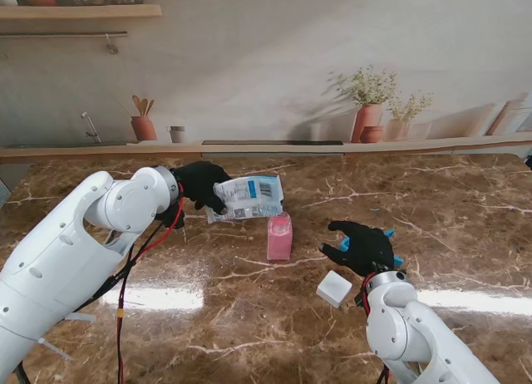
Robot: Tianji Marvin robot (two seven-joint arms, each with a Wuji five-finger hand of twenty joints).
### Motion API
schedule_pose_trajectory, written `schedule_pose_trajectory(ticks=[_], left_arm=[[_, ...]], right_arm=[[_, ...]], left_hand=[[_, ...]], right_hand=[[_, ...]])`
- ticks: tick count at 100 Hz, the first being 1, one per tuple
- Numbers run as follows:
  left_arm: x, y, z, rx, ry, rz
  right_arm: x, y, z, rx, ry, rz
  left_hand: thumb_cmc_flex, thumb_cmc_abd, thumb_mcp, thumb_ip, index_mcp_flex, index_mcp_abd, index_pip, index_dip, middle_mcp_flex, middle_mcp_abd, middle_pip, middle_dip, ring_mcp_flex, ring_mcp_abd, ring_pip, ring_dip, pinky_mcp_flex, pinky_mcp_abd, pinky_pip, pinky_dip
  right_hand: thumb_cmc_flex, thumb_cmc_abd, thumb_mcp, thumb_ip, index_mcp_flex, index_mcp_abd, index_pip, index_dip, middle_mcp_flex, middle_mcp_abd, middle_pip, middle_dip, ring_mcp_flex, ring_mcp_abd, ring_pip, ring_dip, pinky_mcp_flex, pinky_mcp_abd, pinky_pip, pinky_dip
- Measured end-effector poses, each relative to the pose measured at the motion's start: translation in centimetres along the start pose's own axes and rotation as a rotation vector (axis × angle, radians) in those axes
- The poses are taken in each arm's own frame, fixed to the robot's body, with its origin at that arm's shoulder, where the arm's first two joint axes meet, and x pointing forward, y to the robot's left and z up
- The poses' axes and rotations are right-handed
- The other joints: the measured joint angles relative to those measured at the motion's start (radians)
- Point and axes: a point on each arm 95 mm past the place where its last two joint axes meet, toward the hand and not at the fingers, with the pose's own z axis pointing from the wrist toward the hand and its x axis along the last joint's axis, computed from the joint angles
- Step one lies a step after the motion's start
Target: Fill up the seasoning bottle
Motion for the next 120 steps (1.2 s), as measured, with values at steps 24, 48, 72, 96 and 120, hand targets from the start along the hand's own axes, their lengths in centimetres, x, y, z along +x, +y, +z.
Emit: schedule_pose_trajectory(ticks=[24,48,72,96,120], left_arm=[[0.8,-0.2,0.4,-0.023,-0.003,0.065],[1.4,-0.8,0.6,-0.045,-0.012,0.153],[2.3,-1.7,0.8,-0.049,-0.016,0.228],[3.3,-2.3,0.8,-0.063,-0.005,0.285],[4.3,-2.8,1.1,-0.070,-0.012,0.341]], right_arm=[[-0.3,-0.1,-0.1,0.001,-0.008,0.004],[-0.5,-0.1,-0.2,-0.002,-0.015,0.009],[-0.6,-0.2,-0.4,-0.002,-0.019,0.016],[-0.8,-0.3,-0.5,-0.002,-0.025,0.023],[-1.0,-0.5,-0.6,0.003,-0.030,0.032]], left_hand=[[0.000,0.000,0.000,0.000,0.000,0.000,0.000,0.001,0.000,0.000,0.001,0.000,0.024,0.000,0.013,0.000,0.025,0.000,0.021,0.000],[-0.009,0.000,0.011,-0.004,0.000,0.000,0.000,0.012,0.000,0.001,0.017,0.001,0.026,0.000,0.027,0.000,0.038,-0.001,0.034,0.000],[-0.009,0.000,0.013,-0.012,0.000,0.000,0.001,0.014,0.000,0.001,0.018,0.011,0.026,-0.001,0.028,0.000,0.038,-0.001,0.036,0.000],[-0.010,0.000,0.013,-0.013,0.000,0.000,0.002,0.022,0.000,0.001,0.024,0.022,0.046,-0.012,0.053,0.000,0.049,-0.004,0.046,0.000],[-0.020,0.000,0.027,-0.023,0.000,0.000,0.005,0.023,0.000,0.001,0.038,0.028,0.047,-0.015,0.079,0.000,0.065,-0.006,0.061,-0.007]], right_hand=[[0.000,0.000,0.000,0.000,0.000,0.000,0.000,0.000,0.000,0.000,0.000,0.000,0.000,0.000,0.000,-0.001,-0.001,0.000,0.000,0.000],[0.000,0.000,0.000,0.000,0.000,0.000,0.000,0.000,0.000,0.000,0.000,0.000,0.000,0.001,0.000,-0.001,-0.002,0.000,0.000,-0.001],[0.000,0.000,0.000,0.000,0.000,0.000,0.000,0.000,0.000,0.000,0.000,0.000,0.000,0.001,0.000,-0.001,-0.002,0.000,0.000,-0.001],[0.000,0.000,0.000,0.000,0.000,0.000,0.000,0.000,0.000,0.000,0.000,0.000,0.000,0.001,0.000,-0.001,-0.003,0.000,0.000,-0.001],[0.000,0.000,0.000,0.000,0.000,0.000,0.000,0.000,0.000,0.002,0.000,-0.001,0.000,0.002,0.000,-0.001,-0.003,0.000,0.000,-0.001]])
